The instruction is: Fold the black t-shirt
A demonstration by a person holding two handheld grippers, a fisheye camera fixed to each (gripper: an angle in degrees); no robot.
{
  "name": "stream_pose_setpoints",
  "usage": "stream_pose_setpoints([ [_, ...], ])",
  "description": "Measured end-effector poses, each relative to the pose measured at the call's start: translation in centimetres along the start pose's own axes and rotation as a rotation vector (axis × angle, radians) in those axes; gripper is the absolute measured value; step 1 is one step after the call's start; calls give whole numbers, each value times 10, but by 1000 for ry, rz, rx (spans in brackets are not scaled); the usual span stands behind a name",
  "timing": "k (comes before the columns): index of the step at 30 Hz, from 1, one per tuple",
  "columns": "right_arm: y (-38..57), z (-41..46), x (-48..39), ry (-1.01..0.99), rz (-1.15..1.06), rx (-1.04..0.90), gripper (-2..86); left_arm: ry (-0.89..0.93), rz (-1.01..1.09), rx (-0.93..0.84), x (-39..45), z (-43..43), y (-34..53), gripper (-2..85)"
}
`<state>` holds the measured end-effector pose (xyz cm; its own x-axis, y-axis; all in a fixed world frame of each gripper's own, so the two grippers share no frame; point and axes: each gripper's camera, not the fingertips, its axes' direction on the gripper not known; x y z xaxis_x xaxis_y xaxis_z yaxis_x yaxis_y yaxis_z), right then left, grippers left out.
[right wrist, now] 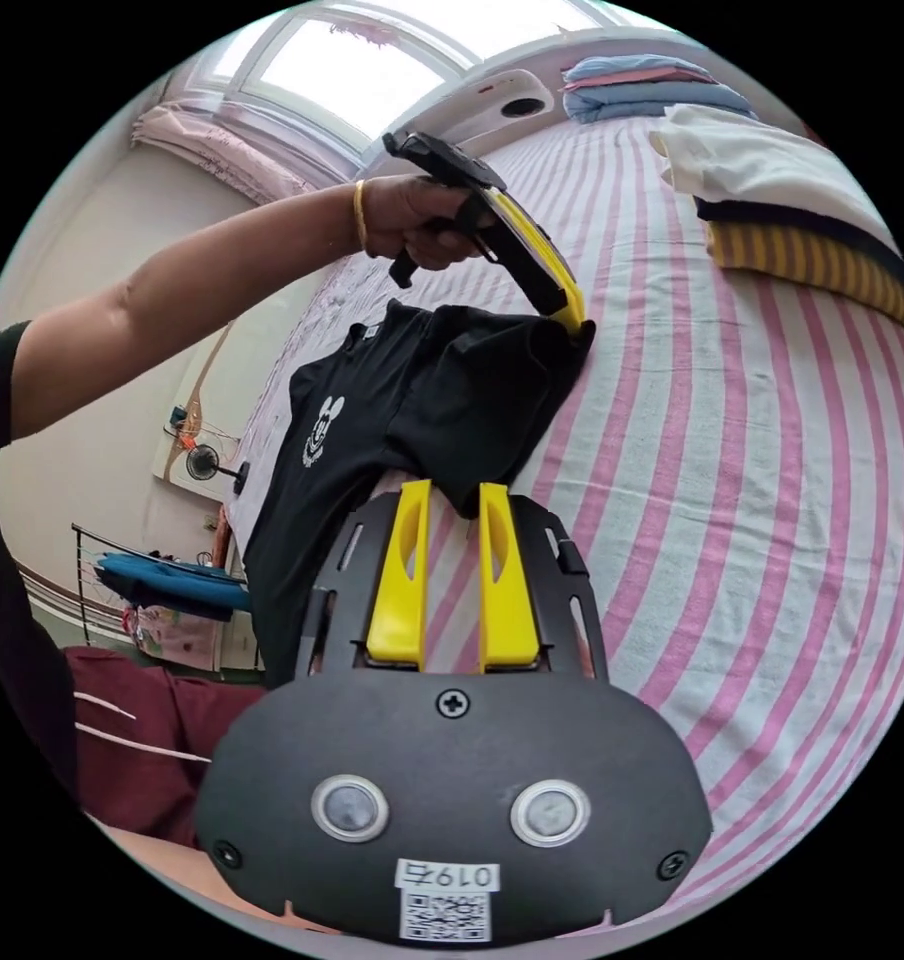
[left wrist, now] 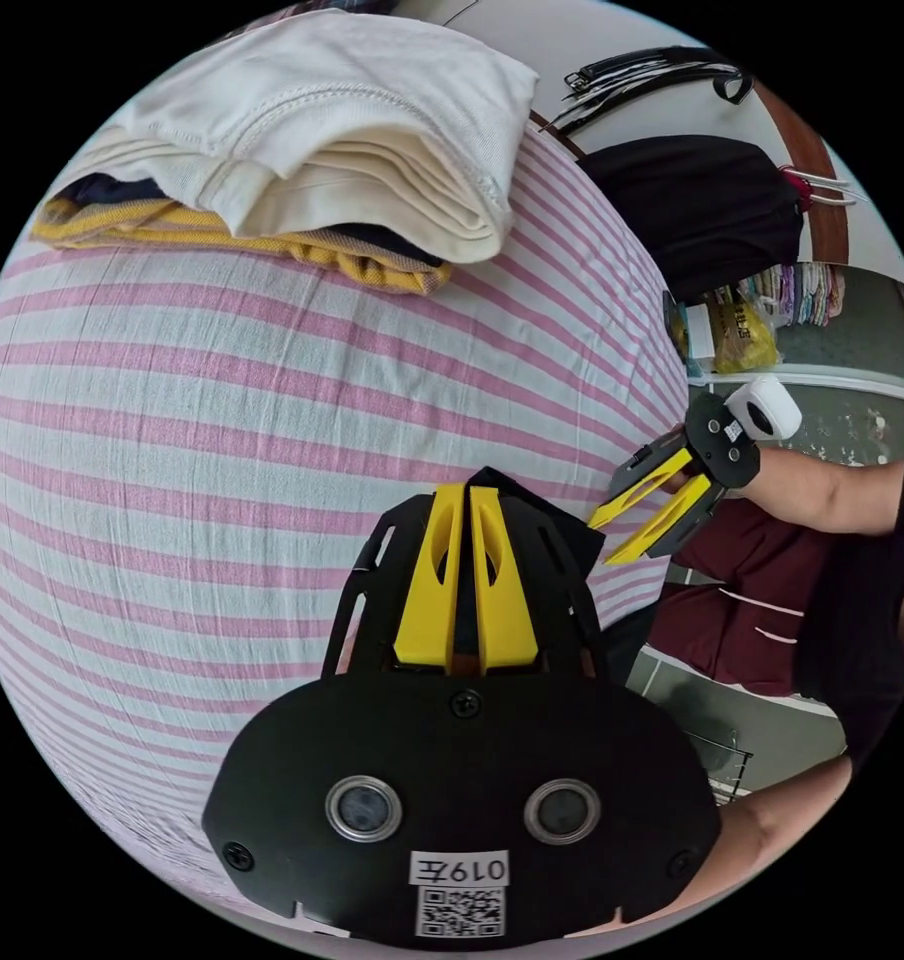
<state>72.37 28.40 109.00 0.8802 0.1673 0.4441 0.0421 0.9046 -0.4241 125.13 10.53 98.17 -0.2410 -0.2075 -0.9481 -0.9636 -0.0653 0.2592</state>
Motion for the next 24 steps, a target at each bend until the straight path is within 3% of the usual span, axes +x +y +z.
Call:
stream_pose_setpoints([
  [4, -10, 11, 7, 2, -53, -104, 2, 39, -15, 33, -8, 2, 10, 8],
  [8, 2, -14, 27, -40, 7, -43, -7, 52, -95, 86, -23, 4, 26, 8],
  [14, 18, -12, 46, -66, 122, -52, 4, 97, -206, 112, -41, 16, 42, 9],
  [20, 19, -36, 46, 16, 145, -24, 57, 162, -178, 78, -44, 20, 51, 12],
  [24, -8, -65, 41, 50, 132, 97, 59, 128, -132, 62, -39, 20, 56, 12],
])
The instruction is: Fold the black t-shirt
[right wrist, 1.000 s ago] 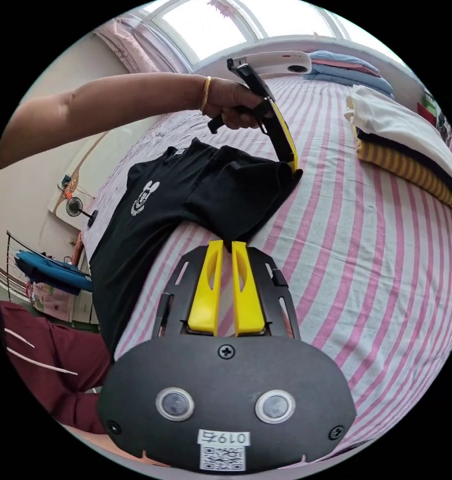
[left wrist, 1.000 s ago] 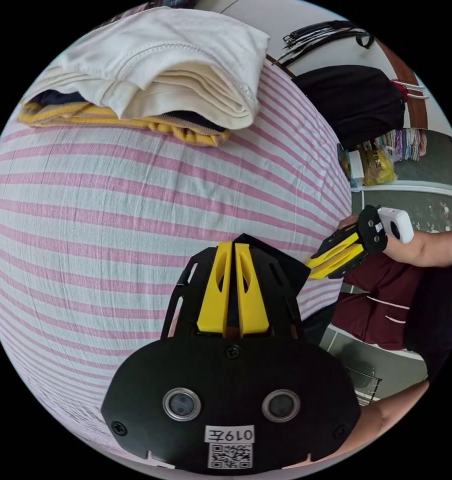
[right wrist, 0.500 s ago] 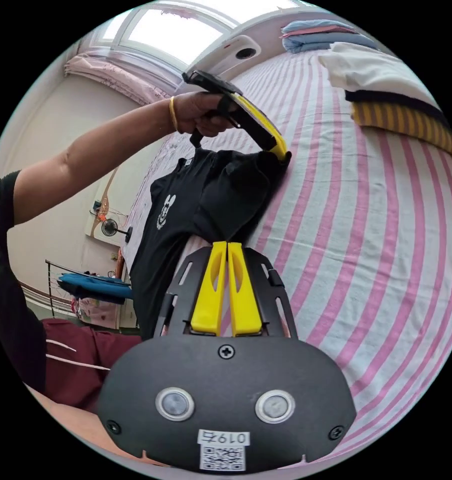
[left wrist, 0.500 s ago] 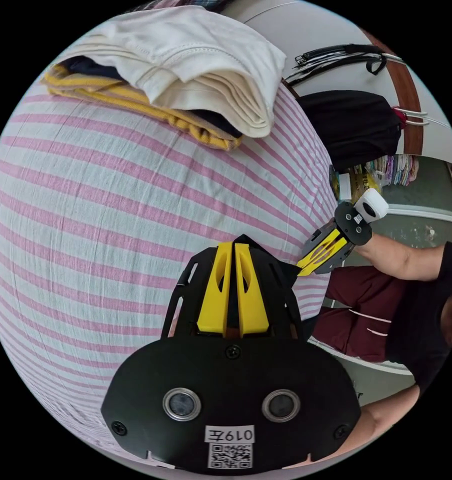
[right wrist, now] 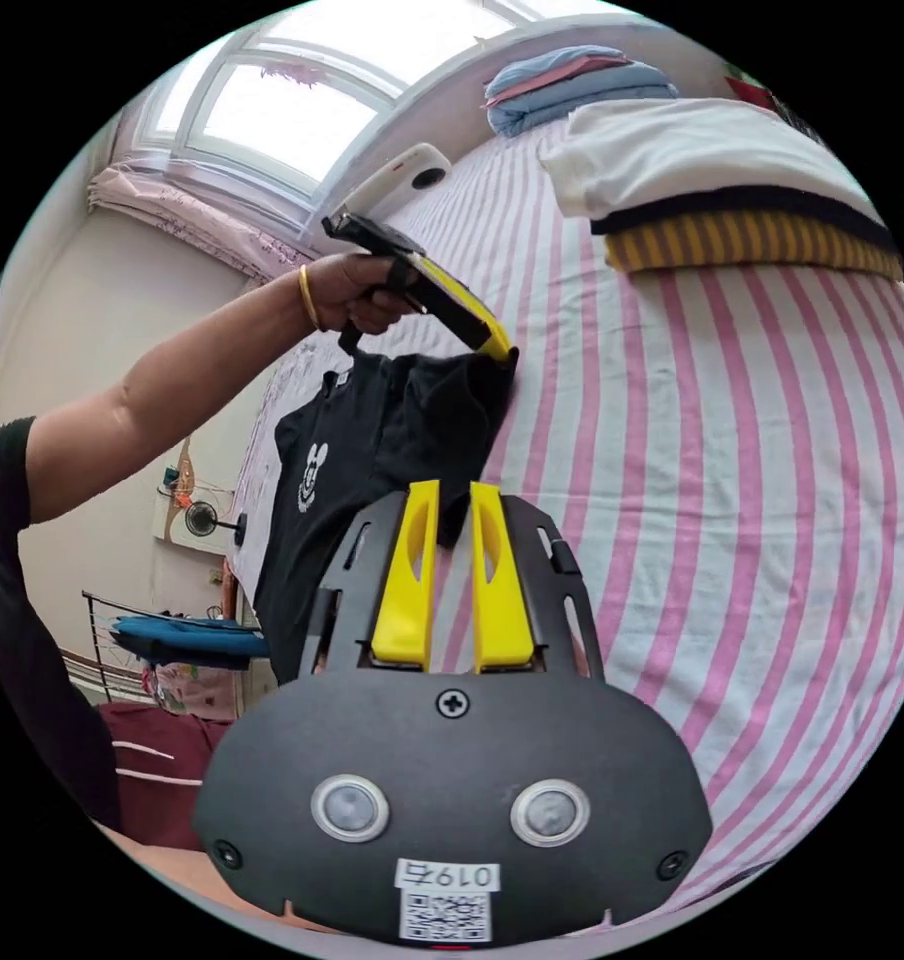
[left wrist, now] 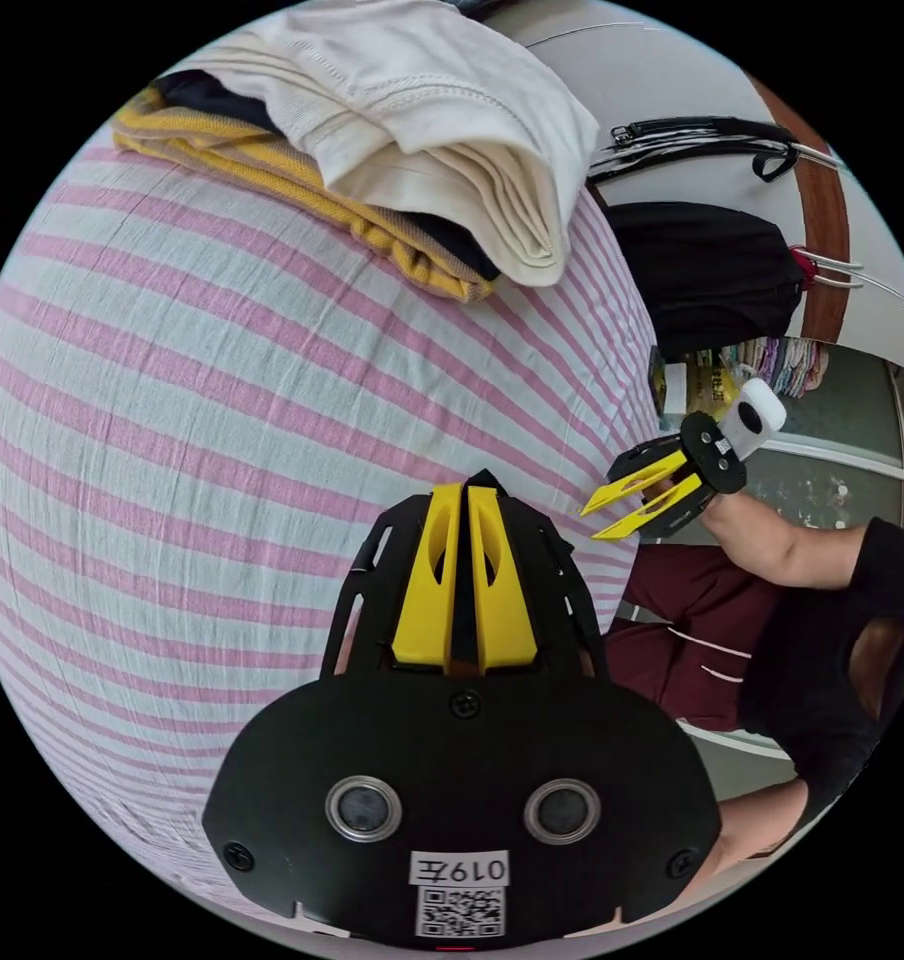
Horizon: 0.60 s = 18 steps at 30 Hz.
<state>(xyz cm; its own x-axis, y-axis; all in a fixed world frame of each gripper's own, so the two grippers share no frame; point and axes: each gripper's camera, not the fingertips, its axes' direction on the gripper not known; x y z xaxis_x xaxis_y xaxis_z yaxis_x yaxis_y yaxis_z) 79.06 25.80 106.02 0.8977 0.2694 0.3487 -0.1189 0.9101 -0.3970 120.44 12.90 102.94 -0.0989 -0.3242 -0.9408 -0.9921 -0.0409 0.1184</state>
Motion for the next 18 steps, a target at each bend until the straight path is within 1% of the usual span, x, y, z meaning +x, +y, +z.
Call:
stream_pose_setpoints([
  [2, -19, 2, 5, -21, 7, 12, 60, -11, -14, -4, -3, 1, 4, 12],
  [4, -43, 14, 22, -125, 59, -10, 69, 0, -16, 7, -4, 1, 9, 13],
  [6, -57, 25, 33, -167, 94, -45, 79, 3, -23, -3, -7, 4, 13, 13],
  [9, -71, 25, 36, -165, 99, -24, 71, 7, -15, 1, -7, 8, 24, 13],
  [11, -77, 25, 38, -125, 124, -24, 31, 23, -8, 27, -8, 8, 36, 13],
  [13, -82, 23, 34, -15, 115, -25, 7, 38, -10, 43, -9, 9, 47, 12],
  [14, -82, 22, 32, 10, 109, -18, 4, 42, -14, 58, -10, 7, 54, 12],
  [16, -85, 16, 20, 124, 83, -18, -2, 35, -1, 86, -8, 4, 66, 11],
  [18, -86, 16, 7, 219, 34, -37, -4, 28, -4, 149, -6, -5, 80, 11],
])
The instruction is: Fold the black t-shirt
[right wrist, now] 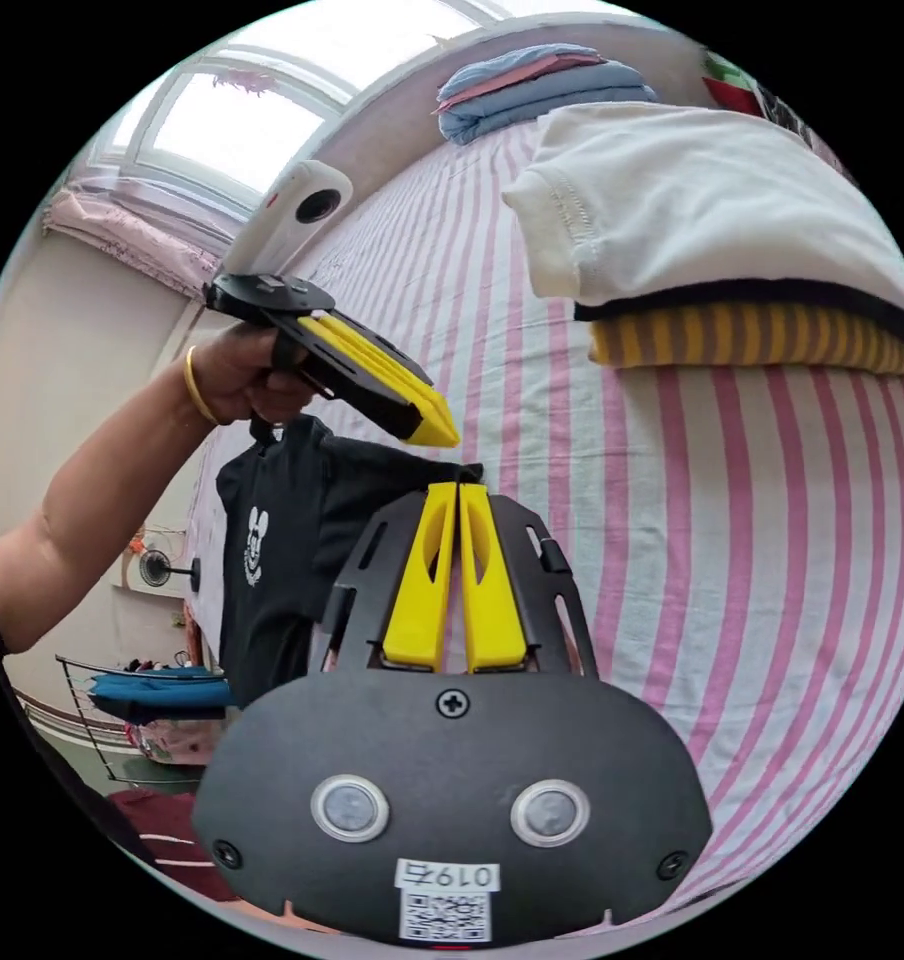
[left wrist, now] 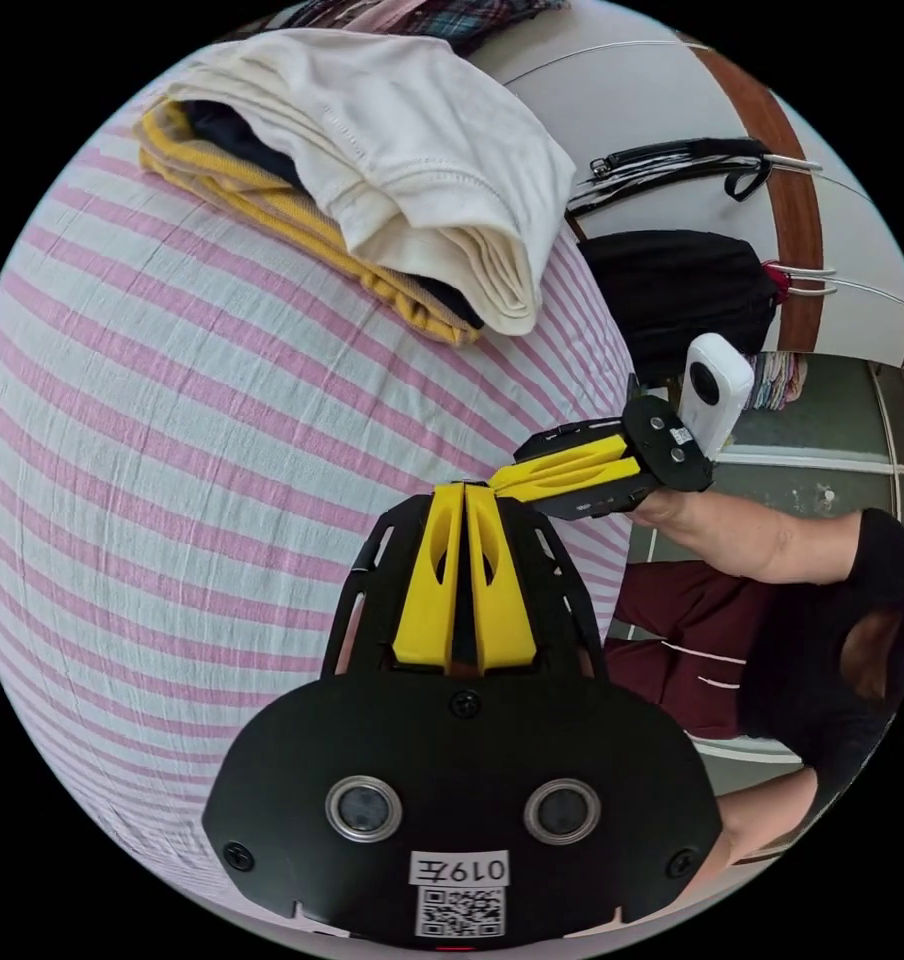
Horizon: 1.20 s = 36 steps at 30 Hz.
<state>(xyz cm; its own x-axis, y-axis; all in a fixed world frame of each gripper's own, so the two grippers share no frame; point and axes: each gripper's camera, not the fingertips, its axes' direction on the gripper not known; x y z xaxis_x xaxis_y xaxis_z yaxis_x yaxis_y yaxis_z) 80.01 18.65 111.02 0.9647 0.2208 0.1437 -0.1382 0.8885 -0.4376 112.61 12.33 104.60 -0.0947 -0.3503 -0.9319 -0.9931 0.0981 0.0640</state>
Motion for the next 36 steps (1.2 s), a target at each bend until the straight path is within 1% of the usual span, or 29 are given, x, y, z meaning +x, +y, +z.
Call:
stream_pose_setpoints([
  [2, -1, -2, -12, 71, -40, -13, -4, -5, -3, 95, 4, -15, 16, 10],
  [4, -4, -3, -22, 136, -79, -39, -2, -41, -7, 119, 9, -21, 28, 10],
  [8, -9, -11, -27, 162, -121, -41, 13, -177, 8, 142, 41, -22, 72, 9],
  [10, -18, -17, -18, 53, -122, -67, 46, -218, 16, 198, 62, -20, 103, 9],
  [14, -29, -31, 3, -133, -85, -79, 76, -196, -33, 347, 107, 12, 191, 9],
  [16, -35, -38, 23, -252, -2, -68, 79, -197, -49, 393, 128, 35, 223, 8],
  [19, -42, -44, 46, -377, 98, -44, 76, -293, -80, 420, 166, 79, 256, 8],
  [21, -47, -47, 52, -403, 142, -48, 70, -364, -88, 385, 186, 106, 263, 8],
  [23, -52, -52, 51, -385, 160, -45, 56, -458, -80, 345, 211, 138, 269, 8],
  [25, -60, -61, 45, -331, 177, -37, 13, -487, -90, 313, 223, 157, 272, 8],
  [30, -78, -77, 25, -175, 194, -22, -5, -470, -172, 328, 241, 177, 291, 7],
  [34, -94, -82, 12, -116, 210, -75, -6, -439, -212, 337, 250, 180, 303, 7],
  [36, -103, -86, 8, -118, 187, -111, -3, -444, -216, 328, 258, 180, 306, 7],
])
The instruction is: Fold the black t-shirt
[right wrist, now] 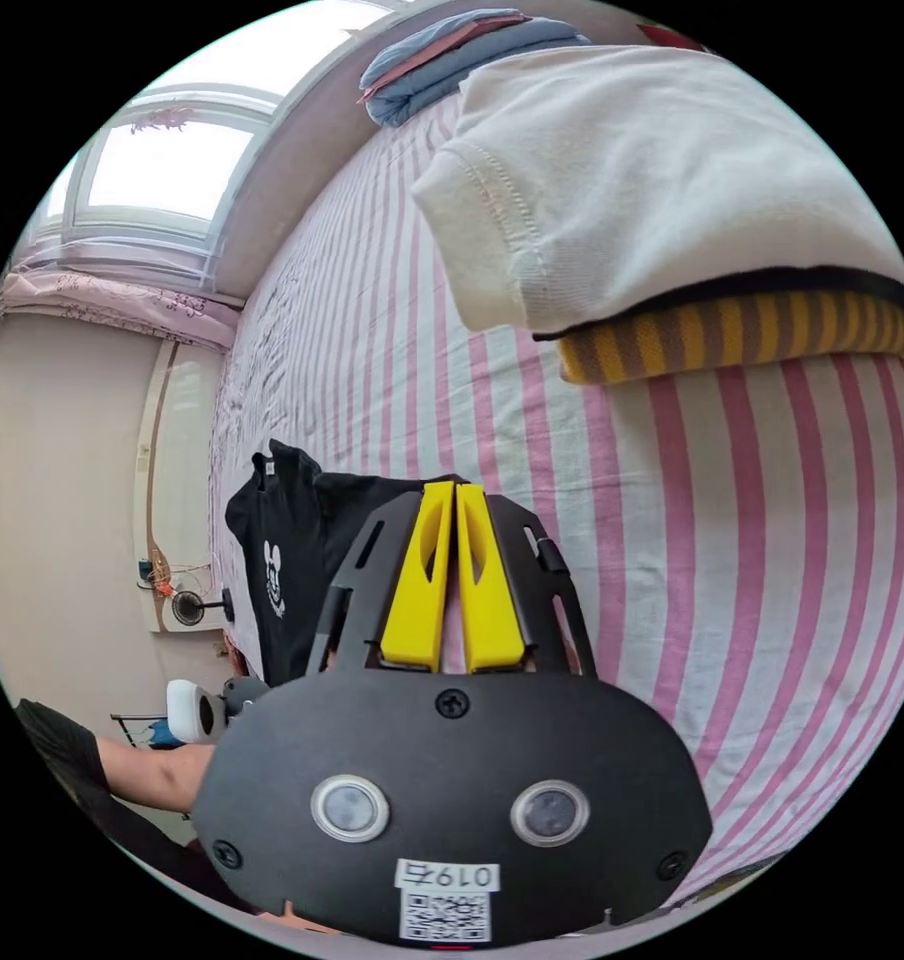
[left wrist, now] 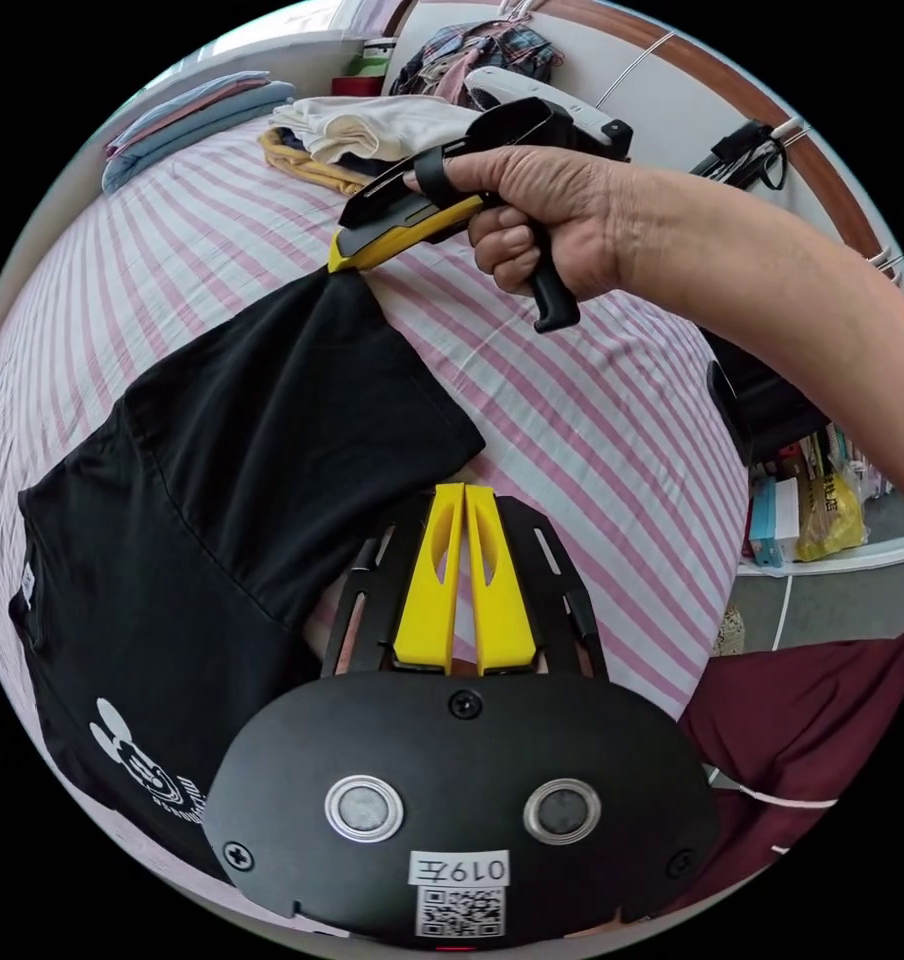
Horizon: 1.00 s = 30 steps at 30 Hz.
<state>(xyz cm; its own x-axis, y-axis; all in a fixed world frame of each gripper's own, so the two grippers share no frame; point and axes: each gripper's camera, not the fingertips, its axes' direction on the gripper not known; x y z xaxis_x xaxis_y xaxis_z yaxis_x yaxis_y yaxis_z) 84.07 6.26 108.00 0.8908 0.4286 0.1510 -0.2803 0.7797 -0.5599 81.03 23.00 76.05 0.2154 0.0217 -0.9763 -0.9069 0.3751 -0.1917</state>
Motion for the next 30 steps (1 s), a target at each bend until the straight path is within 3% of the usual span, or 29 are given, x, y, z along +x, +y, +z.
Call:
stream_pose_setpoints([
  [4, -13, -22, -25, 34, -113, -69, 45, 21, 26, 68, 25, -25, 18, 7],
  [7, -14, -39, -51, 142, -222, -111, 68, -111, 26, 174, 43, -52, 29, 7],
  [8, -13, -44, -60, 184, -251, -107, 66, -200, 27, 185, 50, -56, 29, 7],
  [11, -5, -70, -108, 429, -415, -20, 57, -248, 97, 150, 62, -48, 20, 7],
  [14, -10, -84, -159, 402, -612, 50, 22, -243, 90, 115, 67, -41, 17, 8],
  [22, -35, -16, -248, 521, -1052, -306, 68, -215, 22, 64, 83, -39, 19, 7],
  [25, -32, -6, -262, 622, -1108, -362, 6, -214, -10, 78, 88, -43, 23, 7],
  [30, -48, -21, -280, 629, -1058, -342, -8, -223, -40, 58, 105, -44, 23, 8],
])
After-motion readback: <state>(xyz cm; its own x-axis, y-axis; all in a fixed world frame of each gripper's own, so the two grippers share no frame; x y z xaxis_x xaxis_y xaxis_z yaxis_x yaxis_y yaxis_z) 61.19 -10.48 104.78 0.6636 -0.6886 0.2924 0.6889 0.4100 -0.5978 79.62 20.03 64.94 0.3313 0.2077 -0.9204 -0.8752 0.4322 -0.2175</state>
